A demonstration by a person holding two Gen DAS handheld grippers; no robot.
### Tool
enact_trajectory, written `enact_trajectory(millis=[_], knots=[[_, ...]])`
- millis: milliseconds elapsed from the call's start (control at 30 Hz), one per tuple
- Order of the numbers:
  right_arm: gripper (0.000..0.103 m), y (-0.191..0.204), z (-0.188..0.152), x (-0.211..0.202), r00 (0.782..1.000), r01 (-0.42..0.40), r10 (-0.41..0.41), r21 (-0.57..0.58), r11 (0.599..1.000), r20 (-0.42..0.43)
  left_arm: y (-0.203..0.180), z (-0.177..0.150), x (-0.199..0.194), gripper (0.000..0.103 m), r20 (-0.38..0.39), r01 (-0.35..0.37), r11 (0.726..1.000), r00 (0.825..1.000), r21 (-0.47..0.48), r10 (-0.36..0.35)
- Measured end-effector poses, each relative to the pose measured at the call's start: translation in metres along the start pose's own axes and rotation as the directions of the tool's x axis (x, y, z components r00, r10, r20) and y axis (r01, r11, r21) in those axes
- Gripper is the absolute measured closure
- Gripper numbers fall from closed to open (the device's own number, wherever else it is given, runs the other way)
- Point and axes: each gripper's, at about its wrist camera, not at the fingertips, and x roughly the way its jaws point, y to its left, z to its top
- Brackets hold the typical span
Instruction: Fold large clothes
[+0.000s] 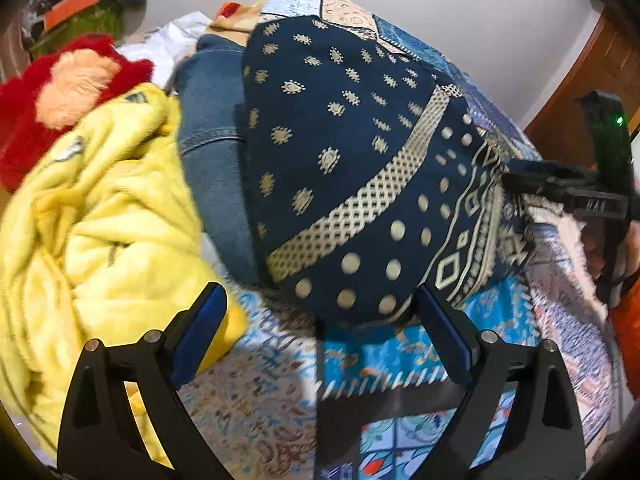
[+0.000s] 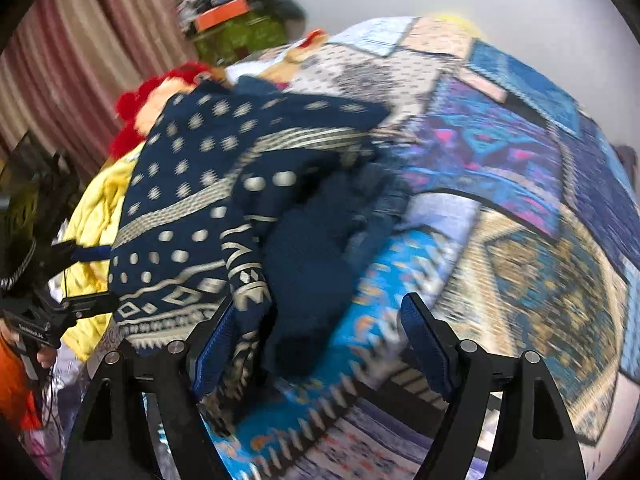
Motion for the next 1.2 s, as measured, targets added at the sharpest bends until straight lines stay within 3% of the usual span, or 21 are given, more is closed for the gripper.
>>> enact_trajectory(millis=[133,233,300,400,500,567,633,733,833,900,967,1067,1200], knots=[[0.025,-0.016,-0.01,-0.028,0.994,0.105,-0.107,0.061,0.993,0.023,-0.003,-0.005,-0.023,0.008,0.032,-0.098,0.995,0.995,0.024,0.097],[0.025,-0.01,-0.016,-0.063,0.992,0.096,-0.101,0.069,0.993,0.077,-0.014,-0.002,-0.055,0.008,0.109,-0.14,0.99,0.985,0.032,0.136],[0.025,0.0,-0.018,-0.086,0.988,0.081,-0.089,0.069,0.994,0.125,-0.026,0.004,-0.083,0.008,0.181,-0.152,0.988,0.973,0.036,0.144],[0.025,0.029,-0.021,-0.141,0.965,0.067,-0.078,0.05,0.996,0.252,-0.05,0.013,-0.13,0.008,0.304,-0.161,0.986,0.943,0.052,0.138],[0.025,0.061,-0.022,-0.188,0.927,0.065,-0.072,0.034,0.997,0.367,-0.082,0.015,-0.183,0.008,0.436,-0.162,0.984,0.892,0.07,0.116],[0.025,0.086,-0.027,-0.229,0.883,0.056,-0.058,0.018,0.998,0.467,-0.097,0.013,-0.215,0.008,0.511,-0.155,0.985,0.854,0.079,0.094],[0.025,0.104,-0.033,-0.258,0.846,0.051,-0.047,0.007,0.999,0.531,-0.109,0.005,-0.25,0.008,0.589,-0.146,0.986,0.805,0.081,0.071],[0.025,0.136,-0.049,-0.306,0.768,0.049,-0.029,-0.015,0.999,0.64,-0.128,-0.011,-0.293,0.008,0.674,-0.133,0.987,0.737,0.085,0.041],[0.025,0.159,-0.067,-0.338,0.709,0.056,-0.024,-0.022,0.998,0.705,-0.141,-0.029,-0.322,0.008,0.738,-0.147,0.986,0.674,0.081,0.04],[0.025,0.172,-0.082,-0.354,0.674,0.047,-0.013,-0.026,0.999,0.738,-0.148,-0.042,-0.336,0.008,0.768,-0.16,0.984,0.638,0.073,0.047],[0.025,0.182,-0.095,-0.365,0.653,0.044,-0.009,-0.026,0.999,0.757,-0.152,-0.056,-0.347,0.008,0.793,-0.173,0.983,0.606,0.06,0.059],[0.025,0.195,-0.111,-0.373,0.633,0.069,-0.033,-0.014,0.998,0.774,-0.155,-0.07,-0.352,0.008,0.809,-0.171,0.984,0.585,0.049,0.061],[0.025,0.207,-0.128,-0.376,0.629,0.091,-0.053,-0.006,0.996,0.775,-0.159,-0.082,-0.351,0.008,0.811,-0.17,0.984,0.582,0.053,0.057]])
